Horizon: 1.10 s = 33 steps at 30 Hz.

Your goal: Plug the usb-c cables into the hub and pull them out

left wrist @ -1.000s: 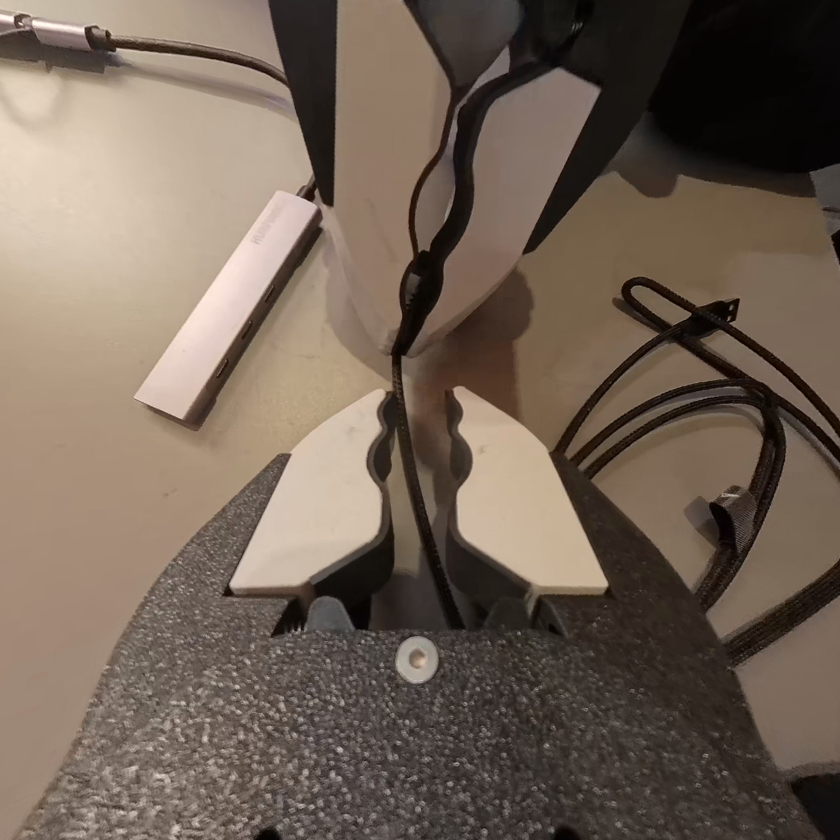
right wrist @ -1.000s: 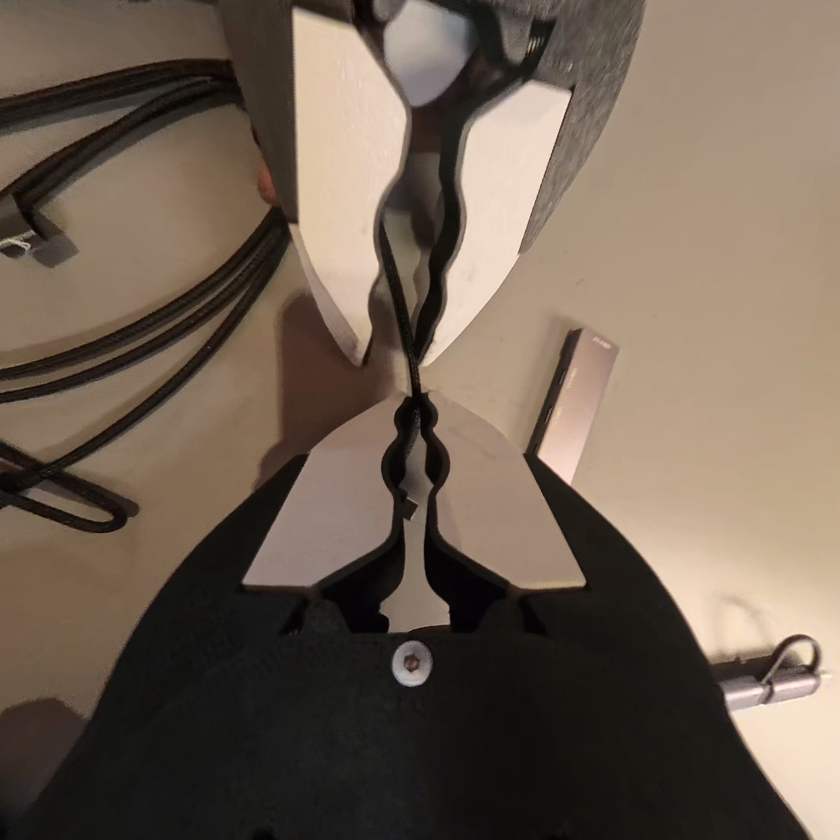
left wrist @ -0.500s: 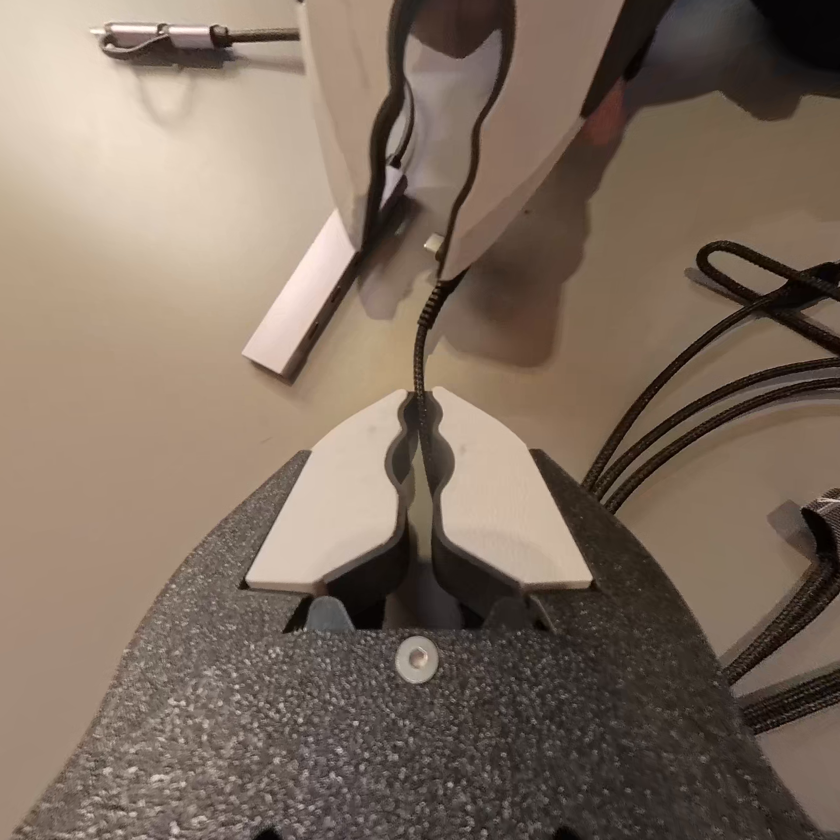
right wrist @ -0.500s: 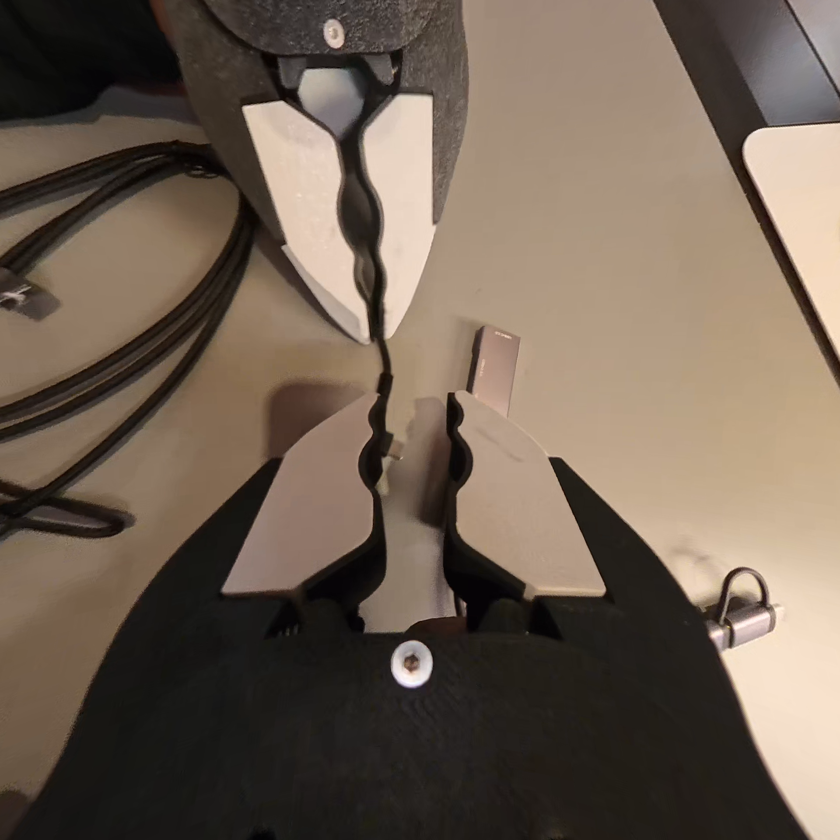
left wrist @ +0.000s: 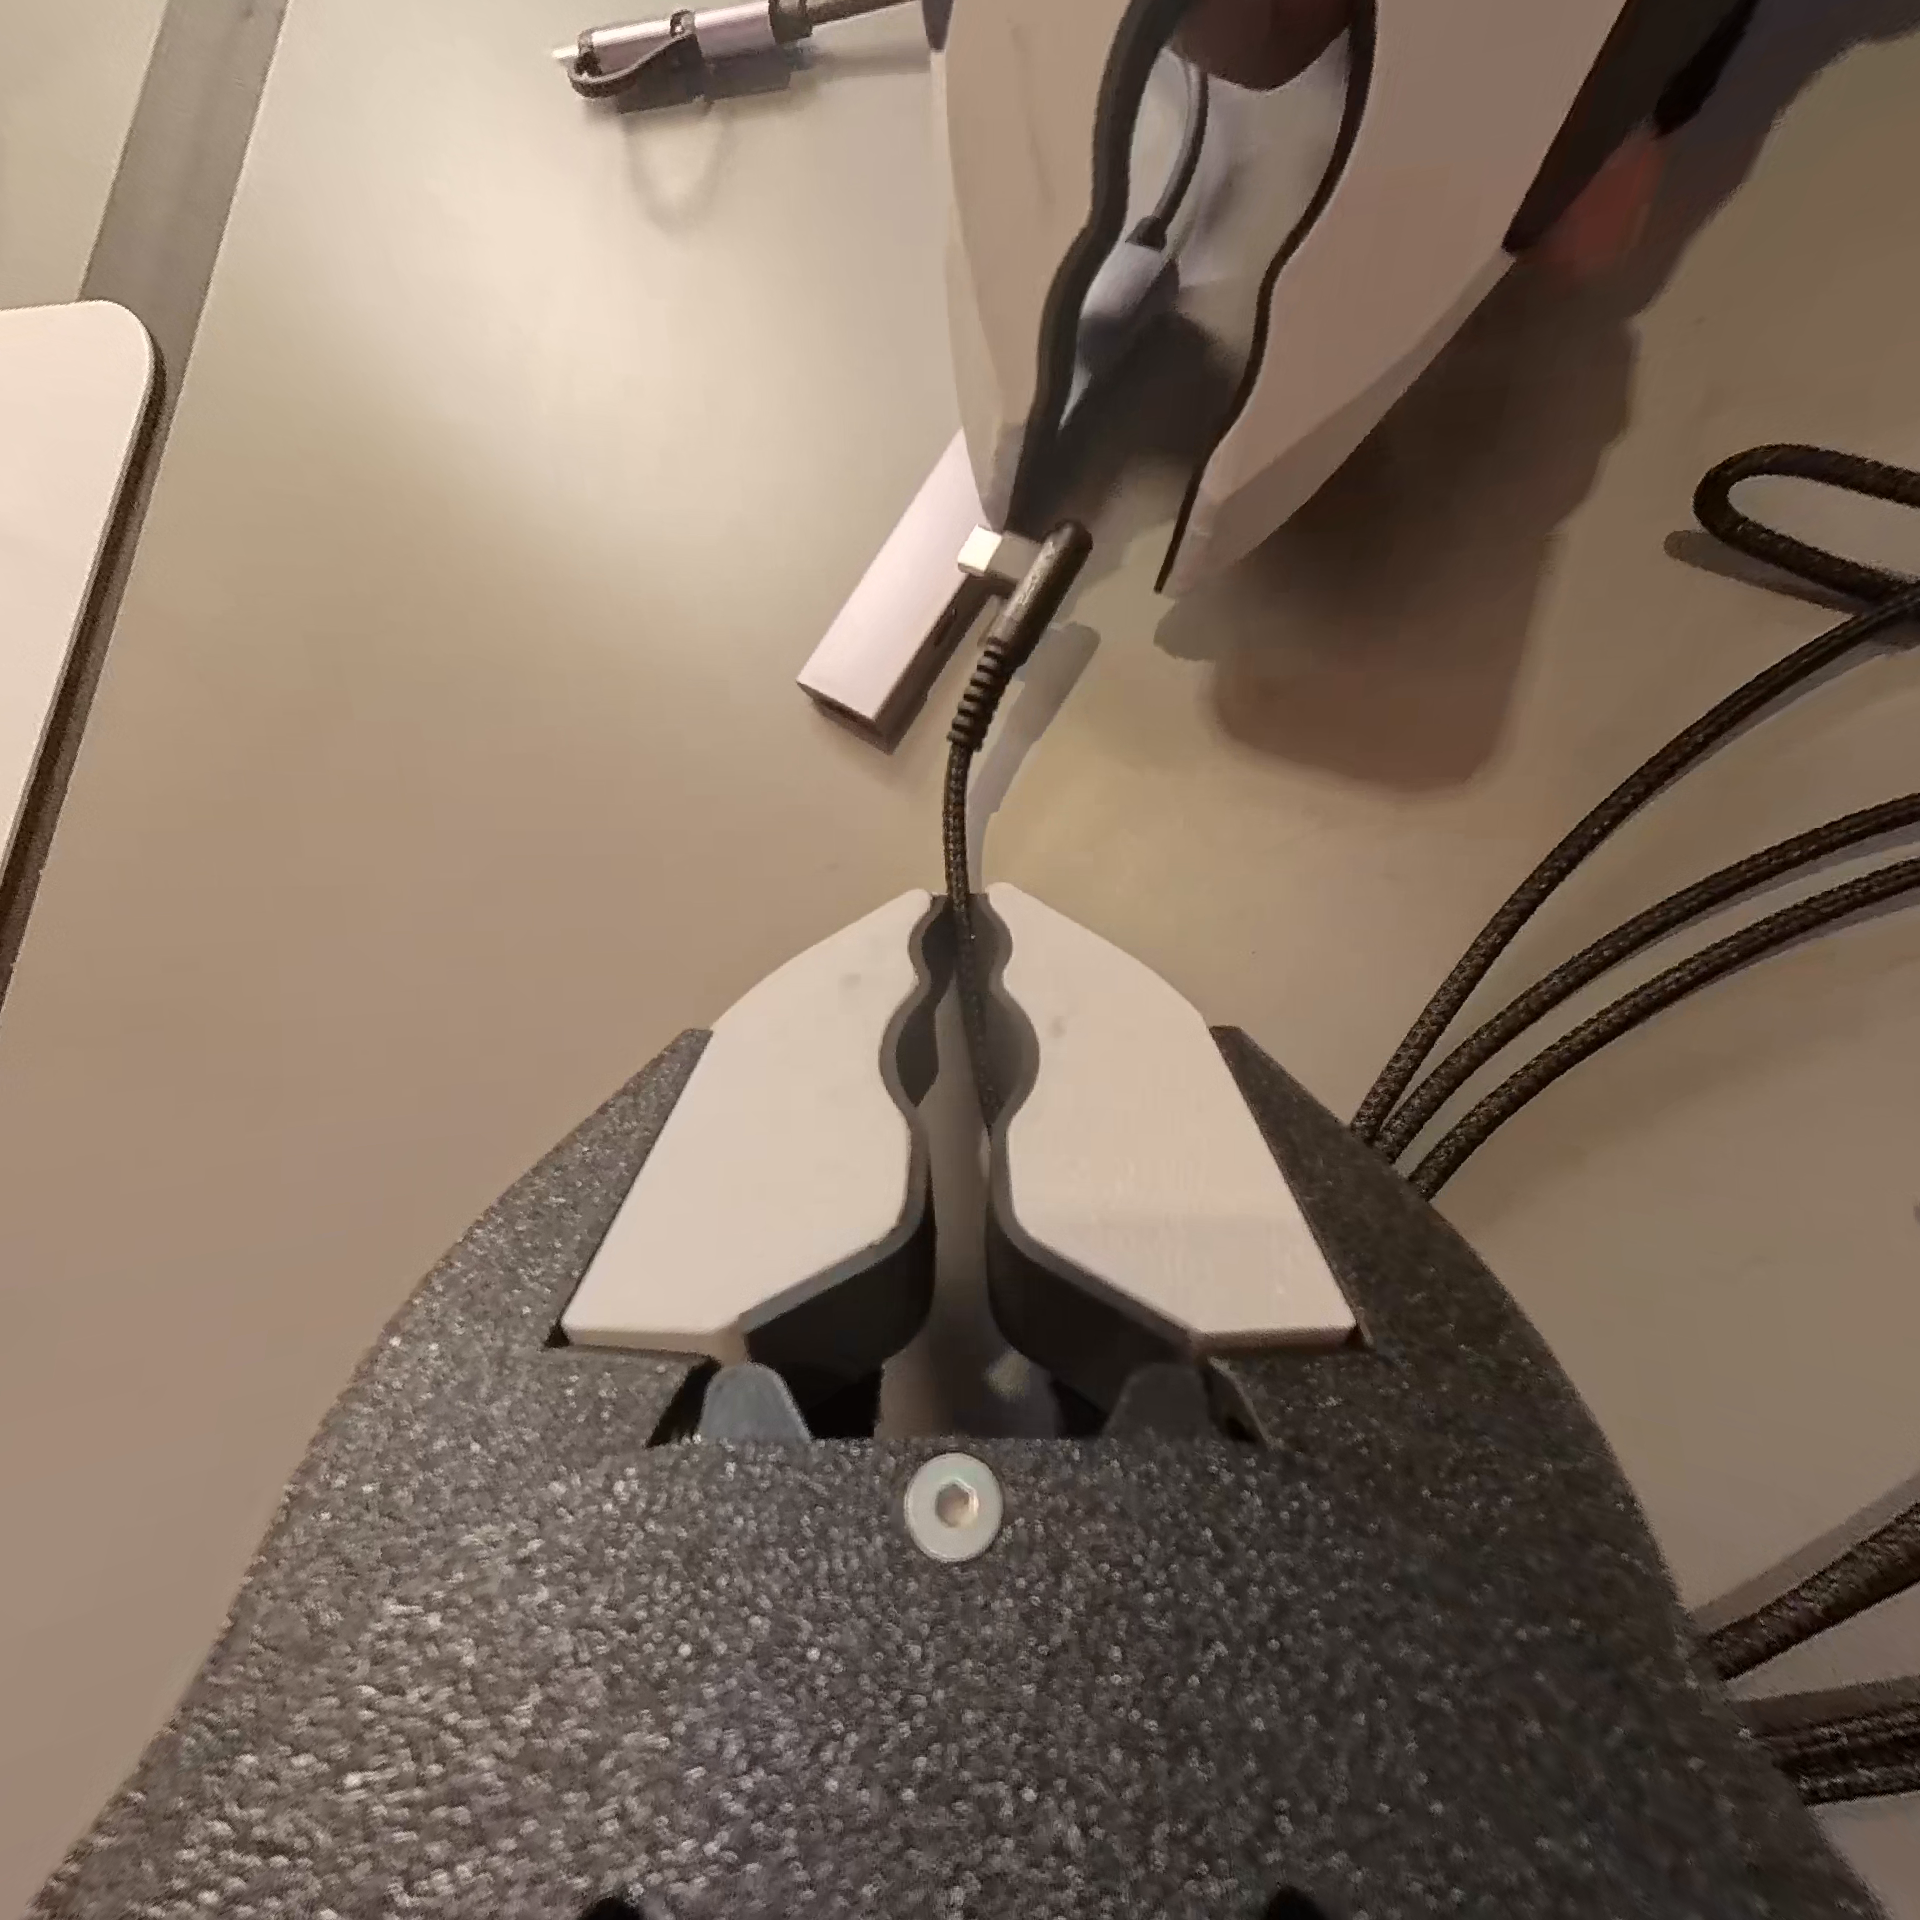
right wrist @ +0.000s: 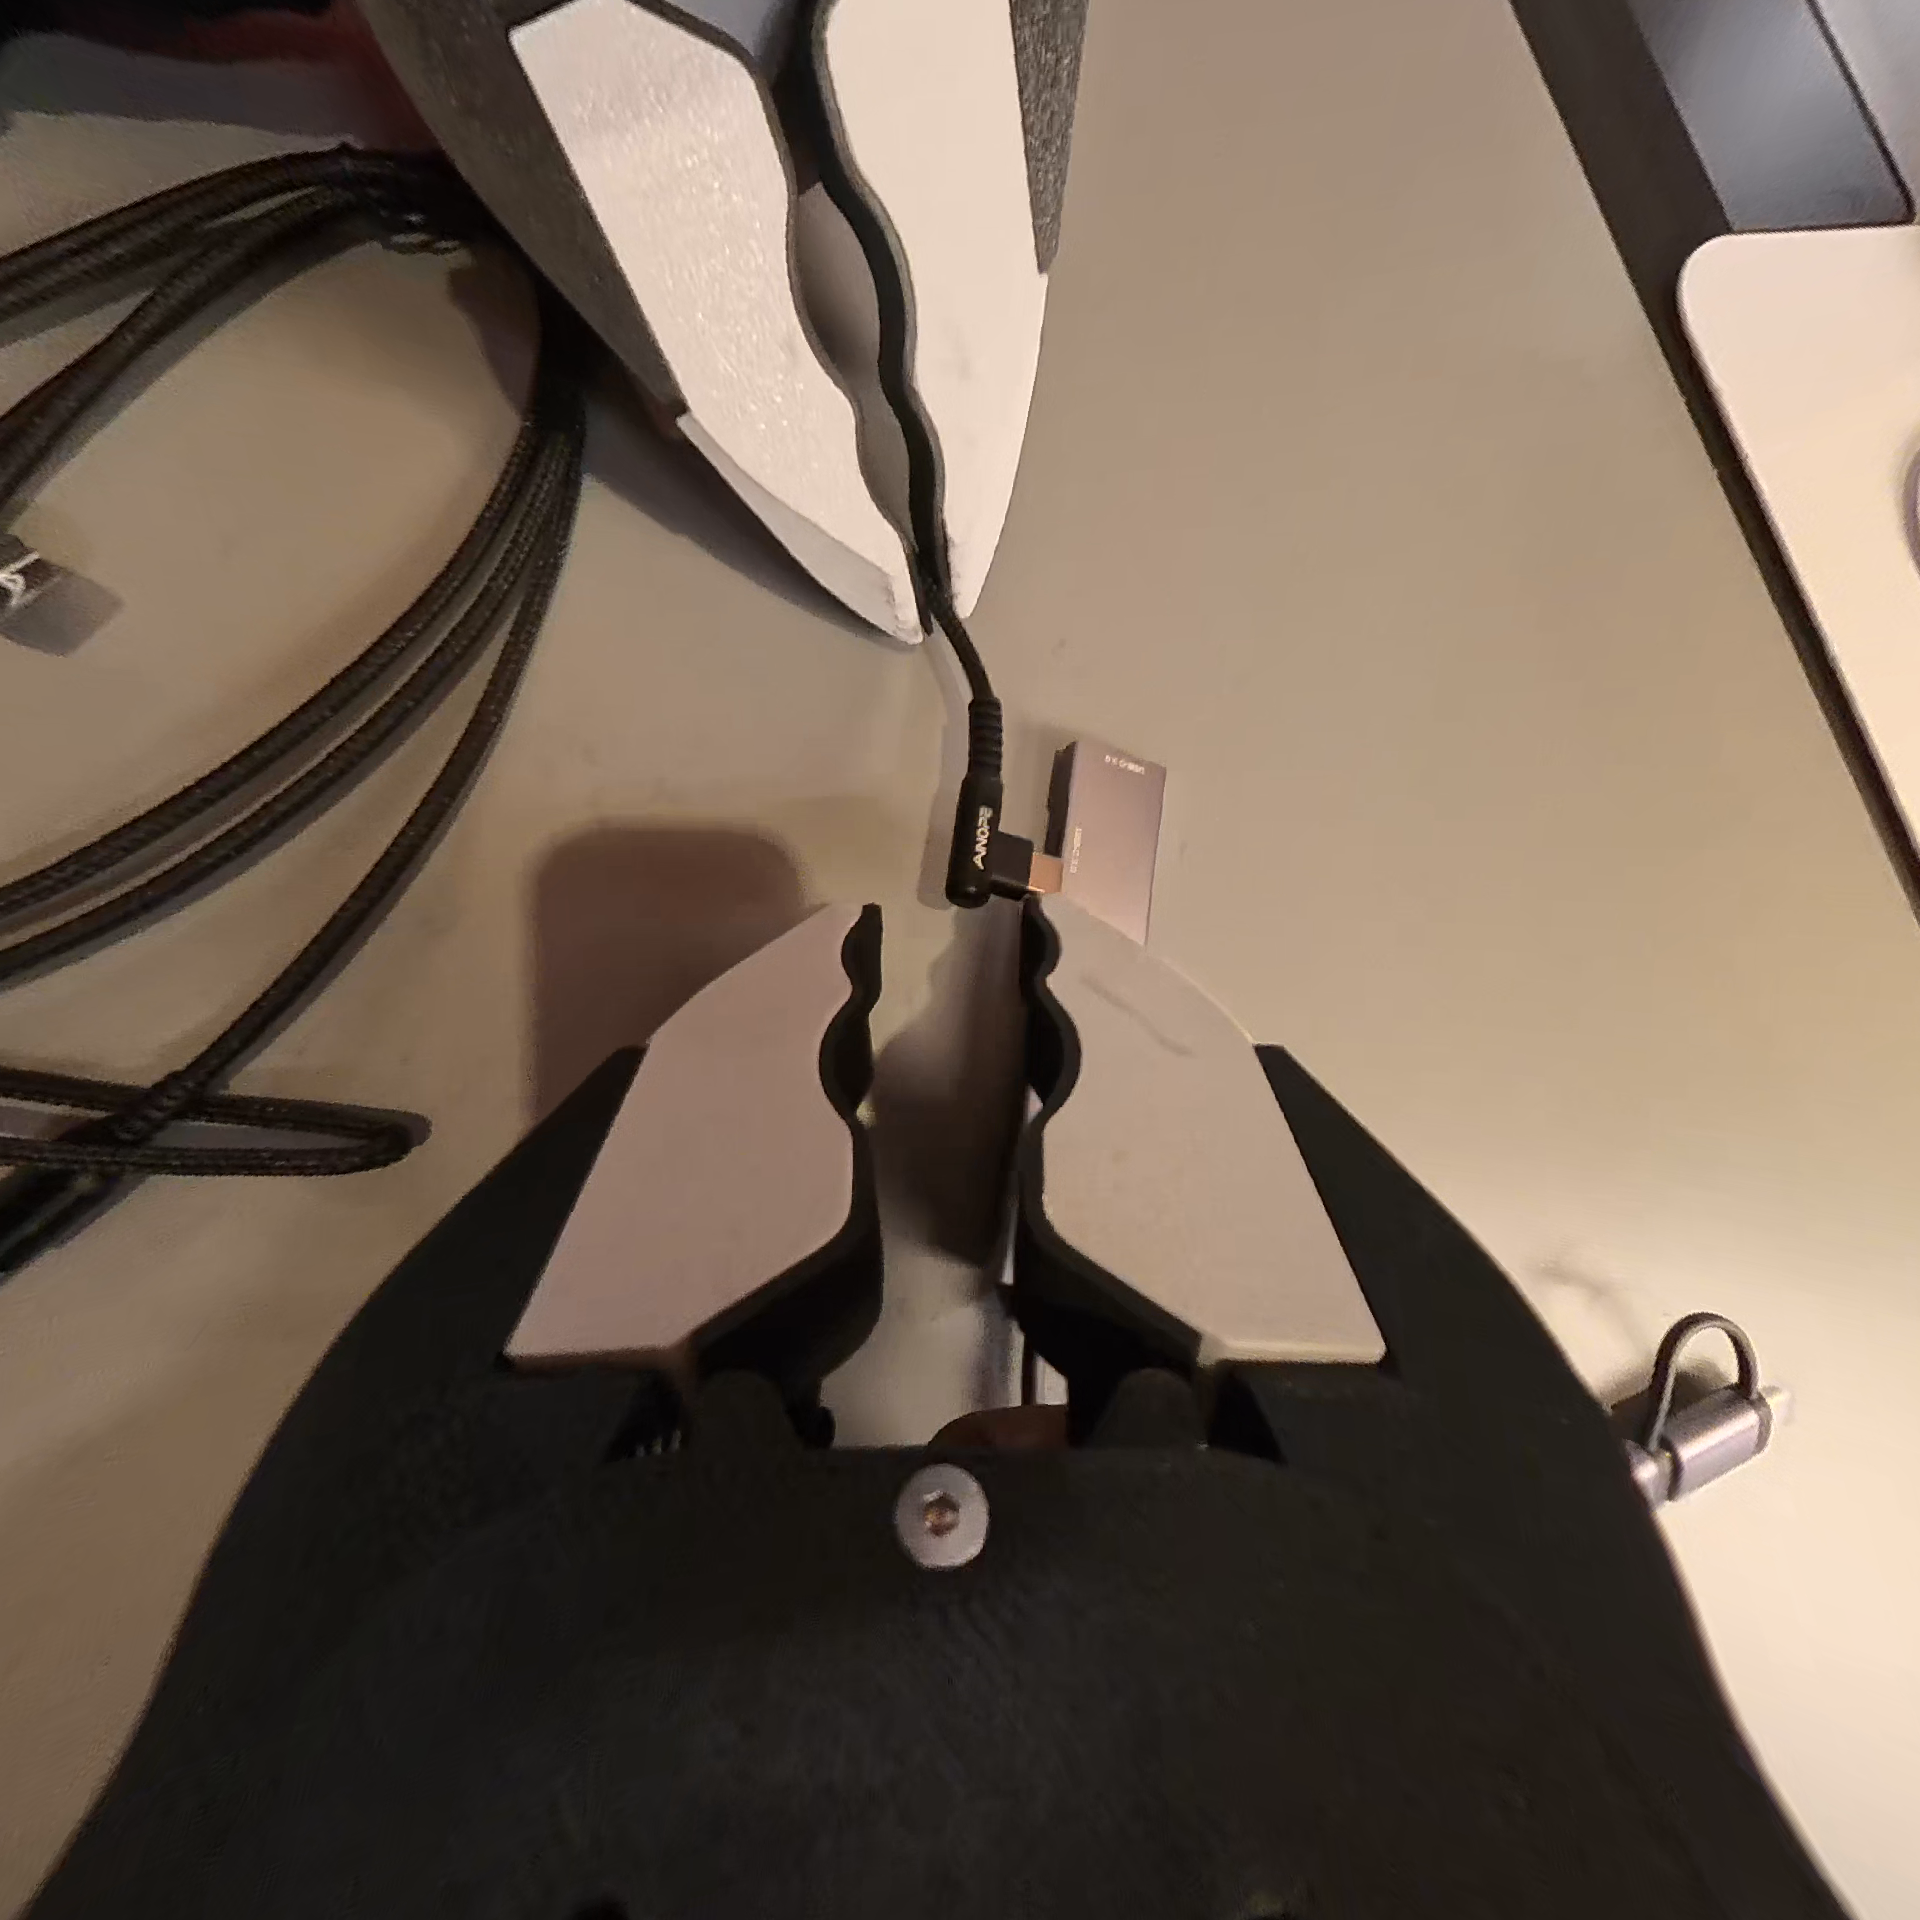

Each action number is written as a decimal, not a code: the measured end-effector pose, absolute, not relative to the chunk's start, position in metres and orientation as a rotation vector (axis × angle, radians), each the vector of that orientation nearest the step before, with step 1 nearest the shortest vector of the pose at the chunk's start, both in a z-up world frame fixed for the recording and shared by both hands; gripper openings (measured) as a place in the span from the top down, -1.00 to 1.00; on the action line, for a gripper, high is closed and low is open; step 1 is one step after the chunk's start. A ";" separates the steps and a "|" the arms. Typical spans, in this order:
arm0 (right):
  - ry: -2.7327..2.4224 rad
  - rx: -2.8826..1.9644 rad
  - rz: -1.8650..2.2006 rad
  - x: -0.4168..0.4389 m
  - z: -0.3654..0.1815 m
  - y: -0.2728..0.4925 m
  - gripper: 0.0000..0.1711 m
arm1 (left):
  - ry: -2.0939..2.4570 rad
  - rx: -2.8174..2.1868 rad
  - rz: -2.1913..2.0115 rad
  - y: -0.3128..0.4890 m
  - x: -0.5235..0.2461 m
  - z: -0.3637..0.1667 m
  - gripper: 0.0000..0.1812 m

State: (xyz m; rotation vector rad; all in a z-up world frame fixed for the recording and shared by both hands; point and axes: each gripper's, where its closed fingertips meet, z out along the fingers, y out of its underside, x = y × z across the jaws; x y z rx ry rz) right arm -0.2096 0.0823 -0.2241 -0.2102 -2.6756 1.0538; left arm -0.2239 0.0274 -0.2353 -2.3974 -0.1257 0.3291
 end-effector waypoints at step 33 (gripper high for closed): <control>-2.453 -0.043 1.021 -0.221 -0.218 0.064 0.84 | -0.009 -2.375 0.528 0.051 -0.226 -0.232 0.92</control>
